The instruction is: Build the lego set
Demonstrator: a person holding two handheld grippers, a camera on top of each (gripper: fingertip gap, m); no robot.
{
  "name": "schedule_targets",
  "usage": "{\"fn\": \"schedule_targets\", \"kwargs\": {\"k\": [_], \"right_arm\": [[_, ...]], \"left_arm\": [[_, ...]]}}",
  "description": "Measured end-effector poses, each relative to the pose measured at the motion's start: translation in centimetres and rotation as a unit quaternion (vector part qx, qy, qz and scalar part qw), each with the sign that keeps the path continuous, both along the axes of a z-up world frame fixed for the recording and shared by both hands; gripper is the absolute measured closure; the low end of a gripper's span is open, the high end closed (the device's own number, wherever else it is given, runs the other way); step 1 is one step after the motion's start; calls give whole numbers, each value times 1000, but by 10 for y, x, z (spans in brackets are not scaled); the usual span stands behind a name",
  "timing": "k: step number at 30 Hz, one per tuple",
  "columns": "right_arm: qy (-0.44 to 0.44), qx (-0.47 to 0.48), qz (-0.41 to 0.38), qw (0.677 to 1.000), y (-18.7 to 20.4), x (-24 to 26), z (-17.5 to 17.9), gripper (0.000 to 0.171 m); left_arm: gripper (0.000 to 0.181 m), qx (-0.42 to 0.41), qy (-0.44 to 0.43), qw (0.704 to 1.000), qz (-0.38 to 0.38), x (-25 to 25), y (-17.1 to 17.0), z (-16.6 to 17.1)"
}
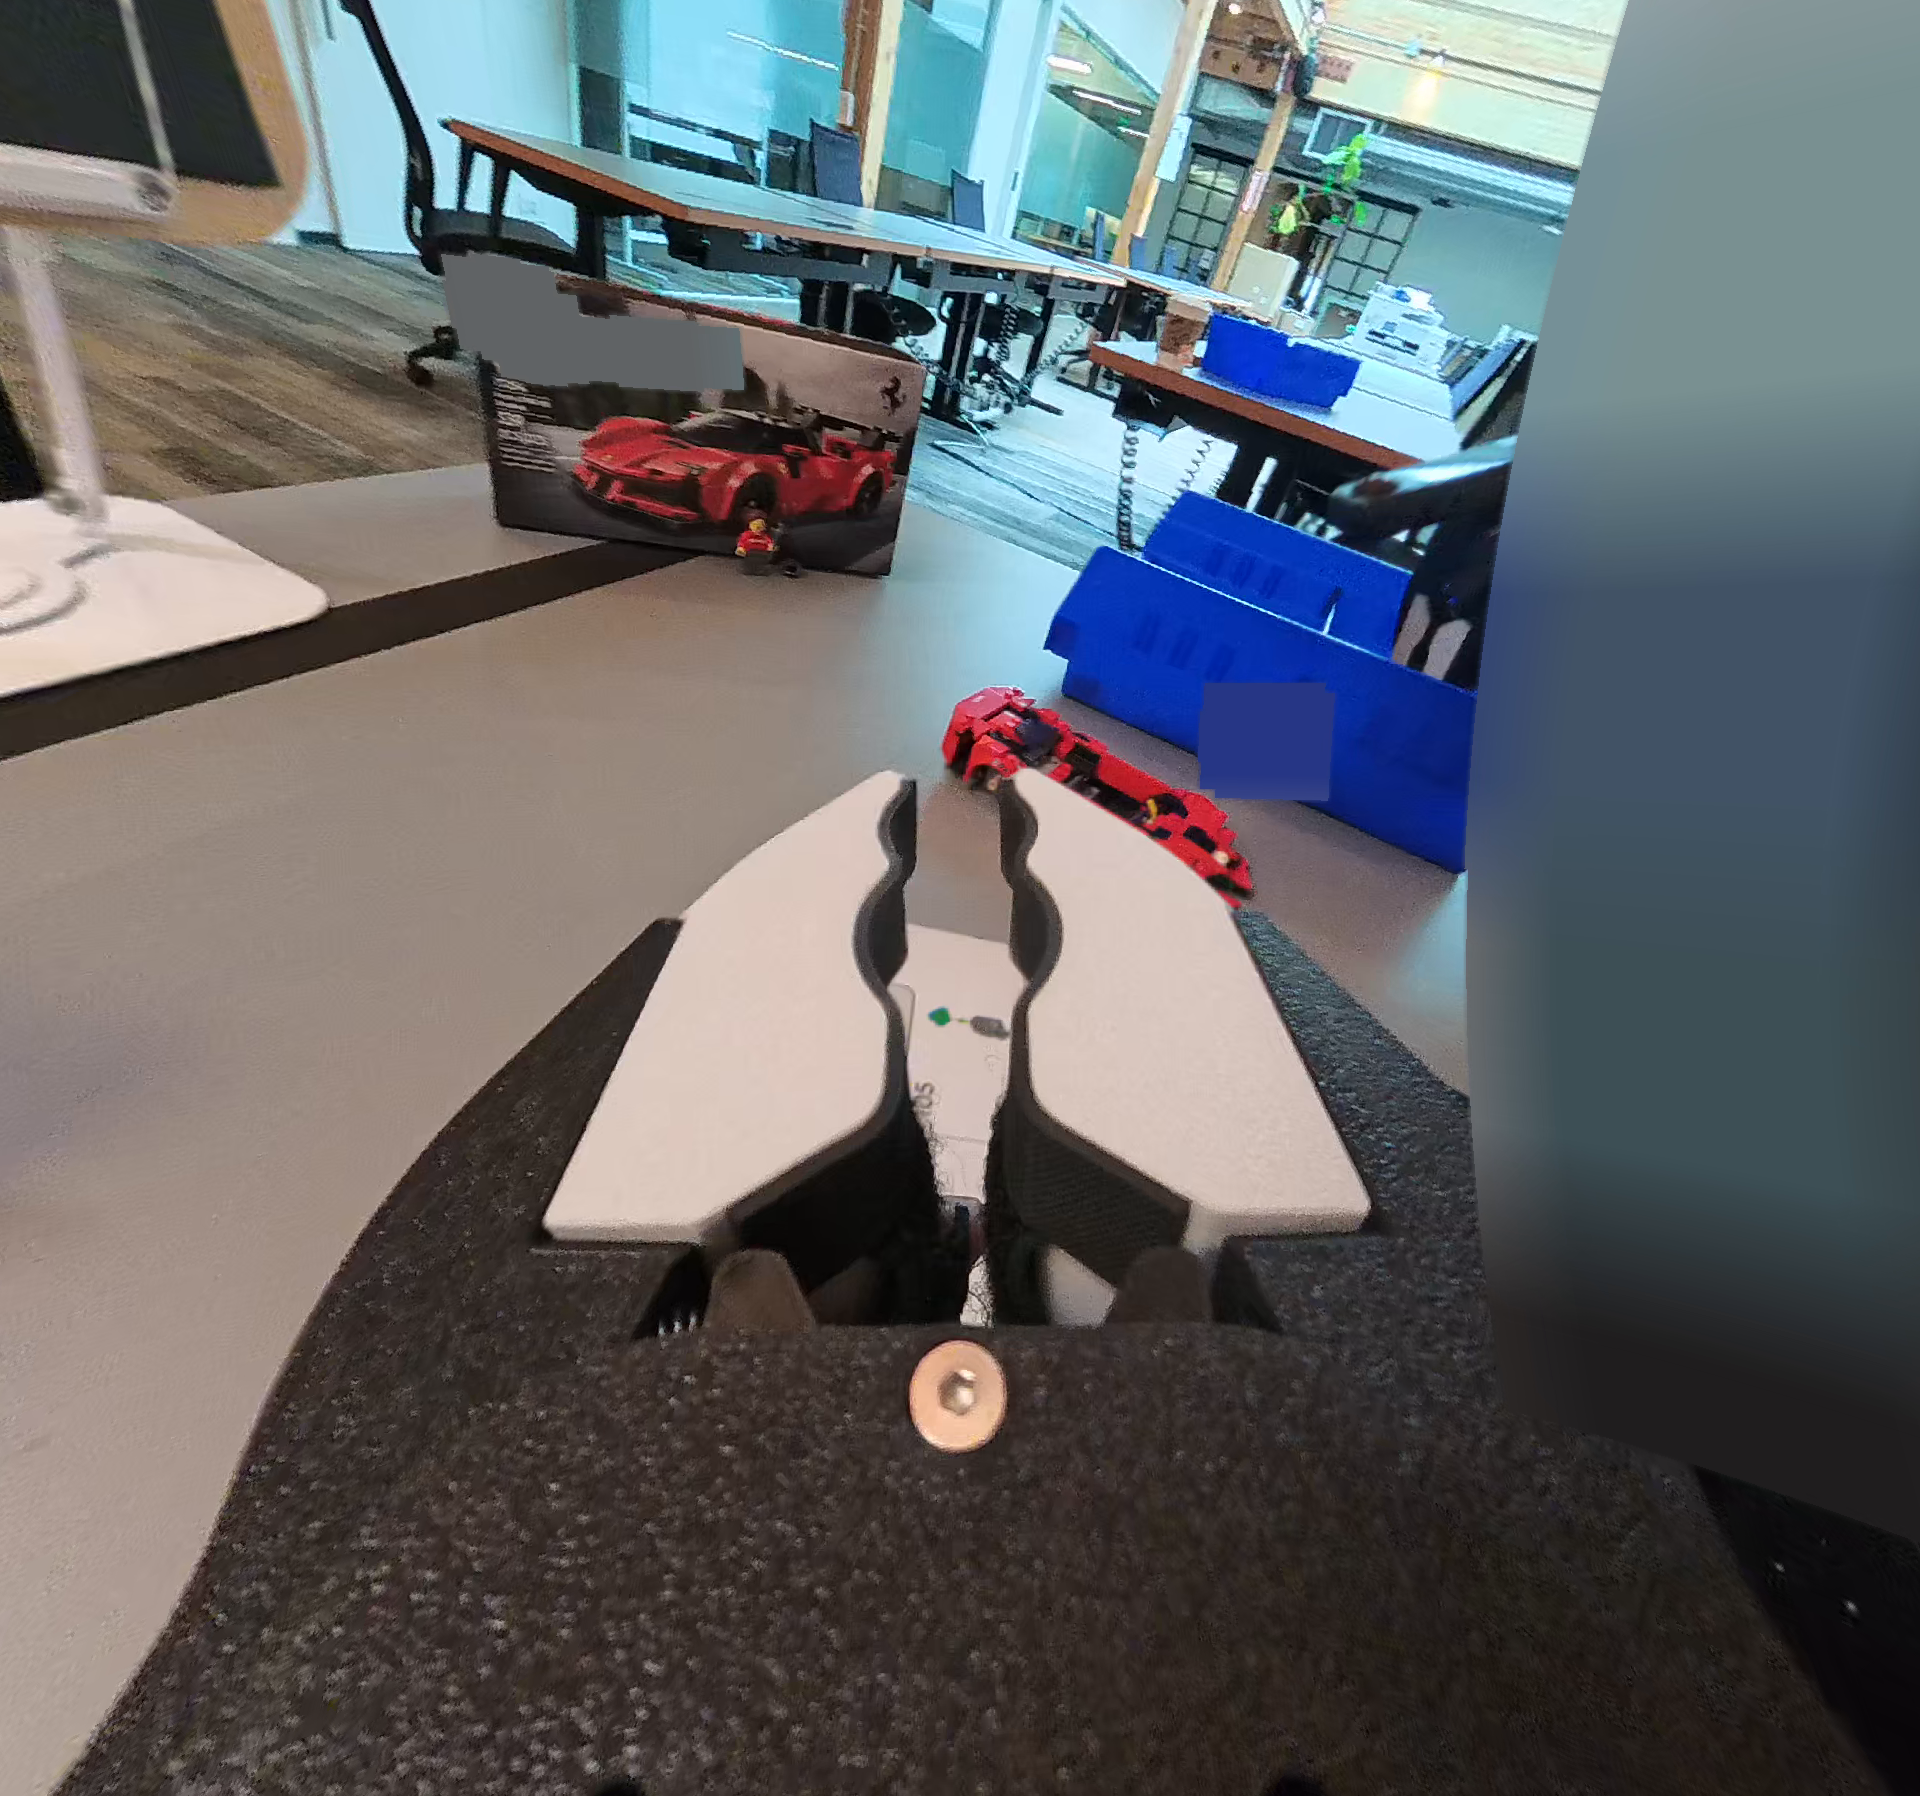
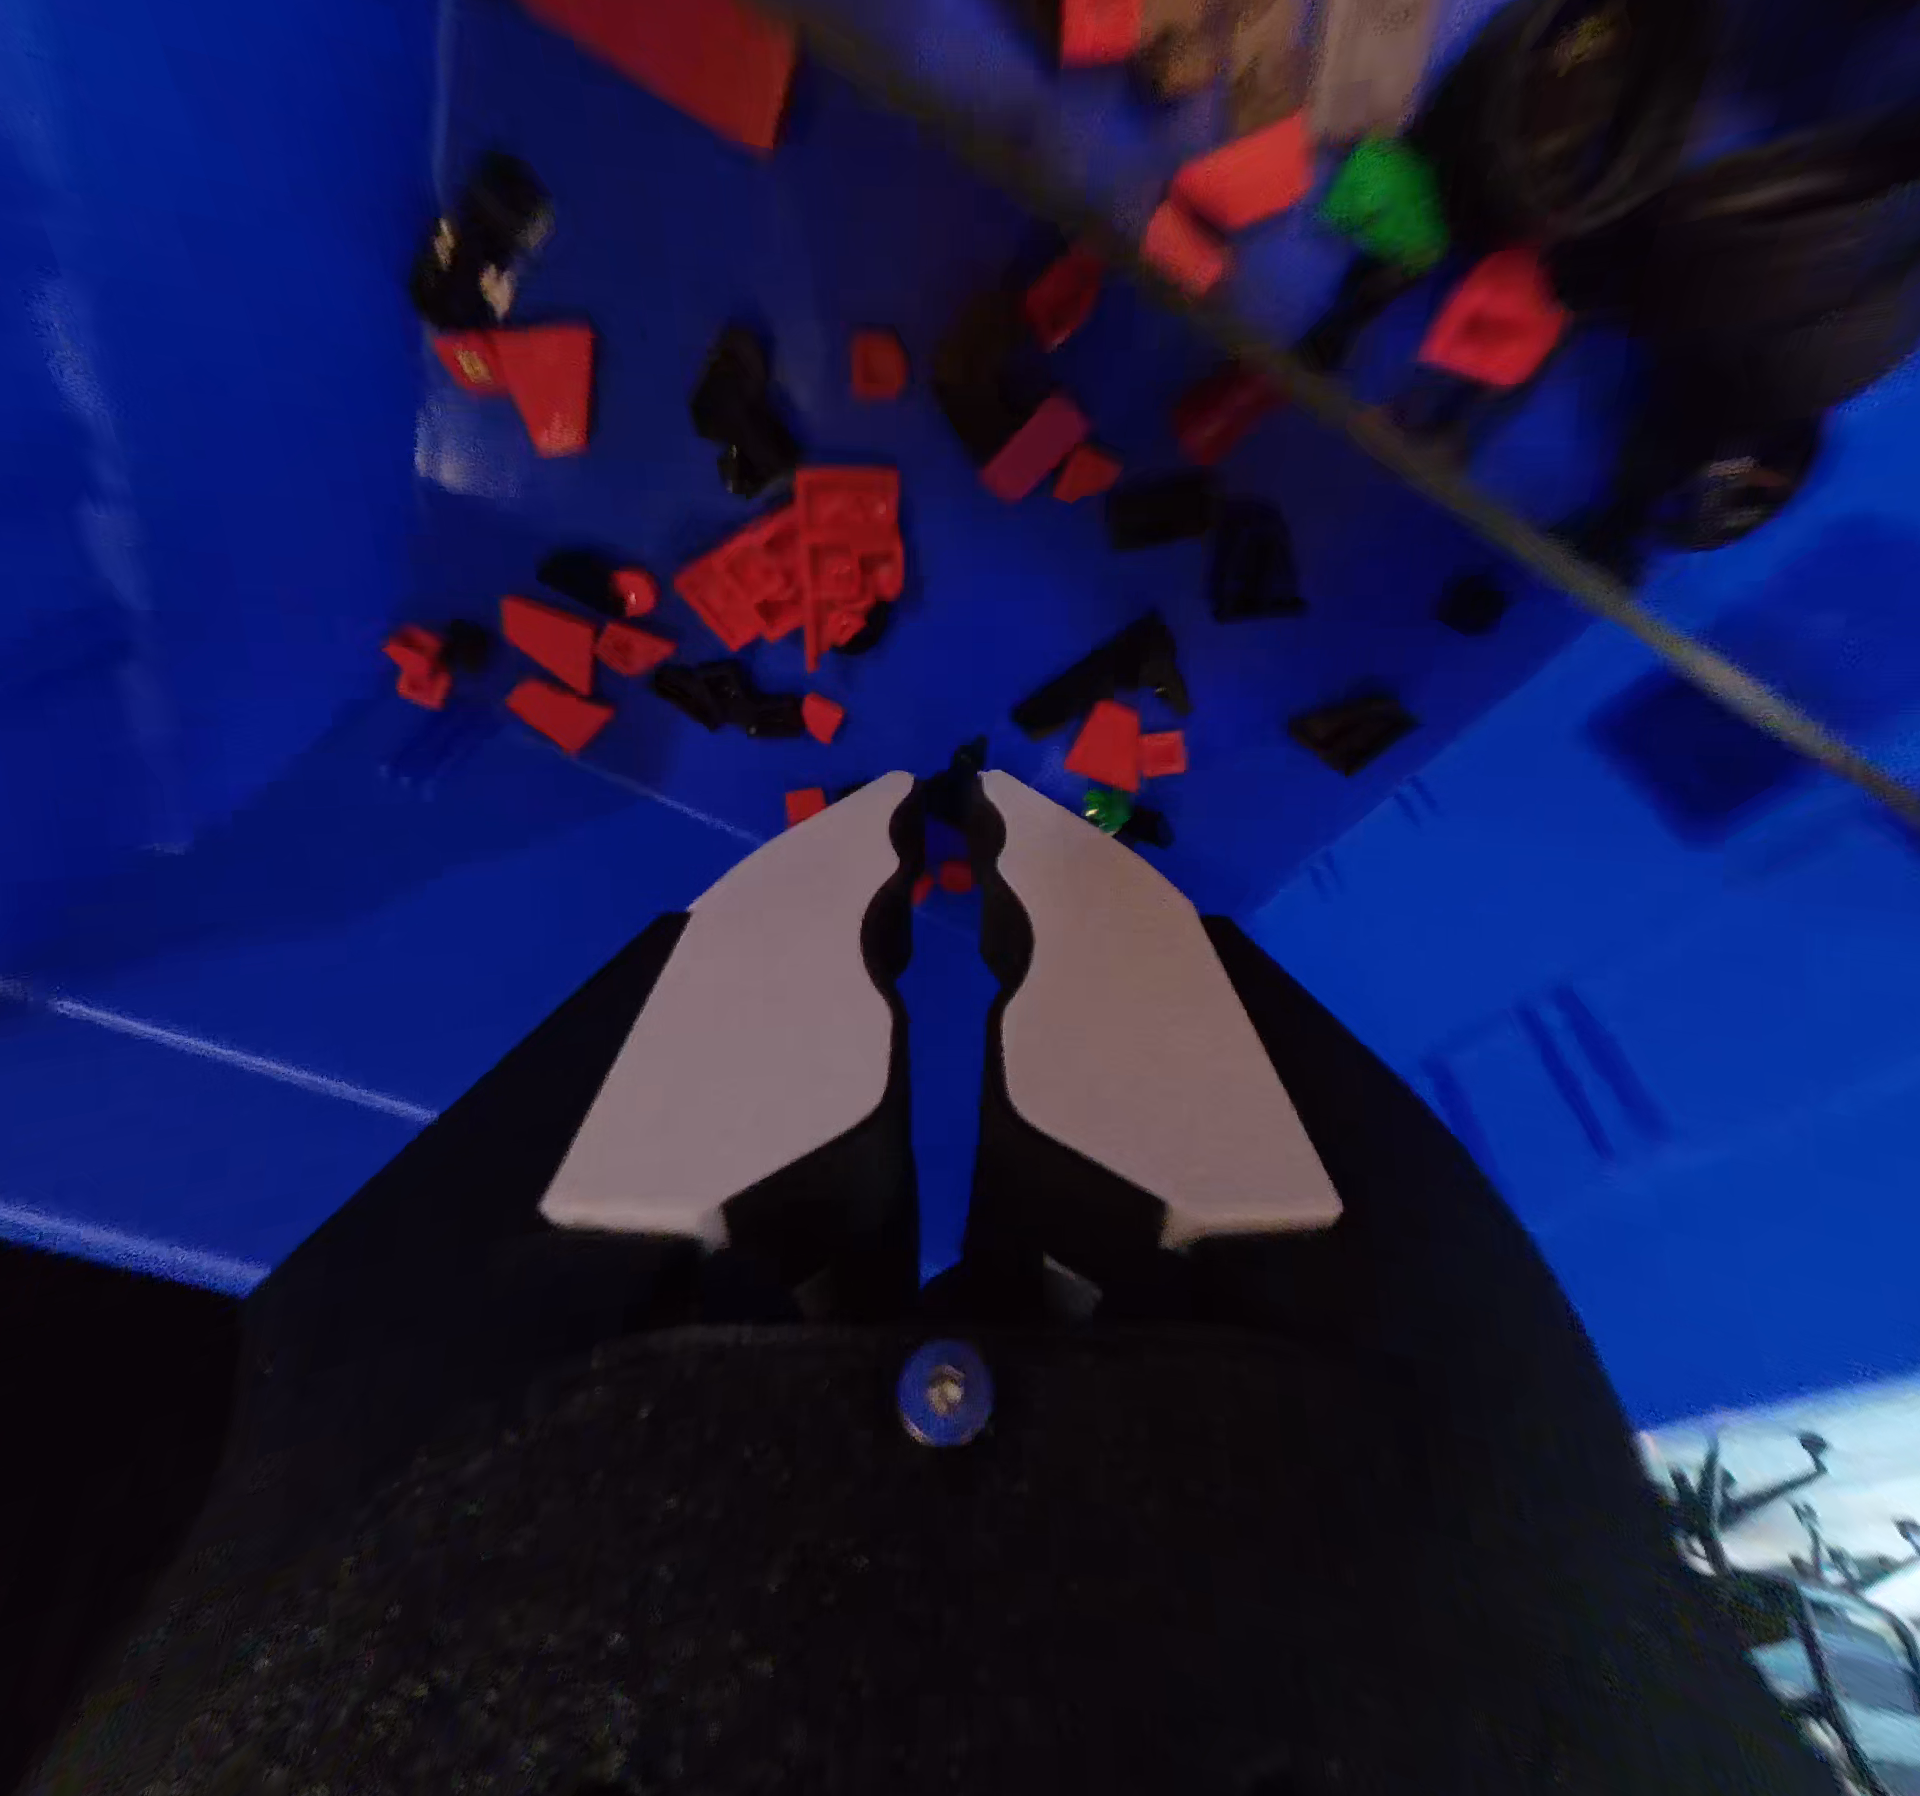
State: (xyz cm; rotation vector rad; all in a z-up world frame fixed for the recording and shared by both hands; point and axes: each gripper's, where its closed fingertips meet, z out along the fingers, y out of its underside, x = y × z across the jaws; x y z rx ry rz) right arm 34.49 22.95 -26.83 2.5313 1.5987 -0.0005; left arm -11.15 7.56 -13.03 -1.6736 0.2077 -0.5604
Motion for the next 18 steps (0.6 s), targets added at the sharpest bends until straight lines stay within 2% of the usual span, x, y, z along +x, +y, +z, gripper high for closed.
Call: {"fn": "schedule_targets", "kwargs": {"k": [3,6,9,11,13,15,18], "right_arm": [[94,89,-18,991,18,-32,35,164],[235,168,-2,957,14,-84,86,164],[355,203,52,911,-20,-139,132,164],[403,197,103,888,-53,-172,149,164],[437,175,155,869,-86,-205,155,164],[452,132,202,859,-118,-239,147,164],[421,73,241,871,-144,-283,107,164]], "left_arm": [[167,21,2,999,29,-17,-18,2],[169,28,-27,998,50,-31,-30,-2],[169,35,-39,998,44,-31,-37,1],[168,32,-17,998,50,-31,-39,0],[167,23,14,997,66,-37,-40,-4],[167,18,34,995,88,-48,-41,-6],[167,12,61,990,123,-67,-40,-10]]}}
